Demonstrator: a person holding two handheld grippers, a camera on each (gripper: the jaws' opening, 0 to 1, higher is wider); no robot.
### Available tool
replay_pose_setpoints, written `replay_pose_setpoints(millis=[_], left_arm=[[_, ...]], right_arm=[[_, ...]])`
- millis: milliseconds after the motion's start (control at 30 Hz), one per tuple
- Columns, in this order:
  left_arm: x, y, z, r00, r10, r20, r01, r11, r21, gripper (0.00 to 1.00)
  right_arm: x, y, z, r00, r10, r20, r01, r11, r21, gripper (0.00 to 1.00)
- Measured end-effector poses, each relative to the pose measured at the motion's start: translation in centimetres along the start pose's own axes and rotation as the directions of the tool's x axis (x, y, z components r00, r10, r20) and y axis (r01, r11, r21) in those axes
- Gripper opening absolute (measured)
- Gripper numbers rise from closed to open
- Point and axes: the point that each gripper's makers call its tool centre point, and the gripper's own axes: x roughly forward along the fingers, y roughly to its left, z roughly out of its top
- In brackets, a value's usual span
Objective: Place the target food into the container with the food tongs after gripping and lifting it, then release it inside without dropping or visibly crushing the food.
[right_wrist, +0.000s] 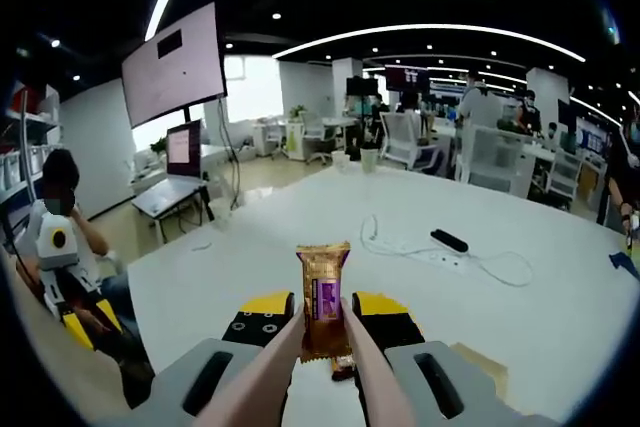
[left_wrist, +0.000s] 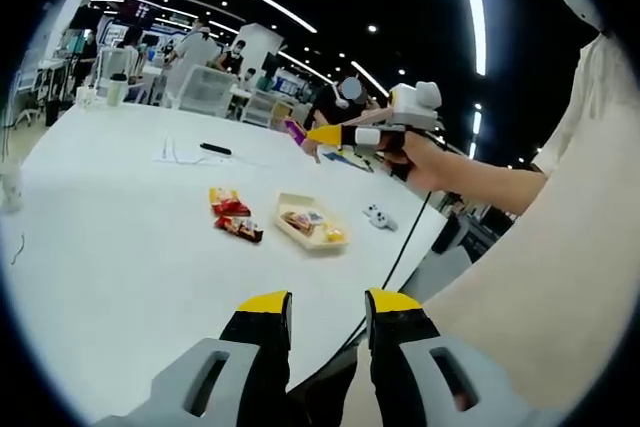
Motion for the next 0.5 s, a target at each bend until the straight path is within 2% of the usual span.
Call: replay_pose_setpoints(millis=[500], left_arm=[[0.1, 0.0, -0.1, 1.0, -0.005, -0.01, 0.005, 1.0, -0.001, 0.28]], right_arm=[[-0.4, -1.1, -0.4, 1.0, -0.025, -0.002, 0.025, 1.0, 0.011, 0.22]])
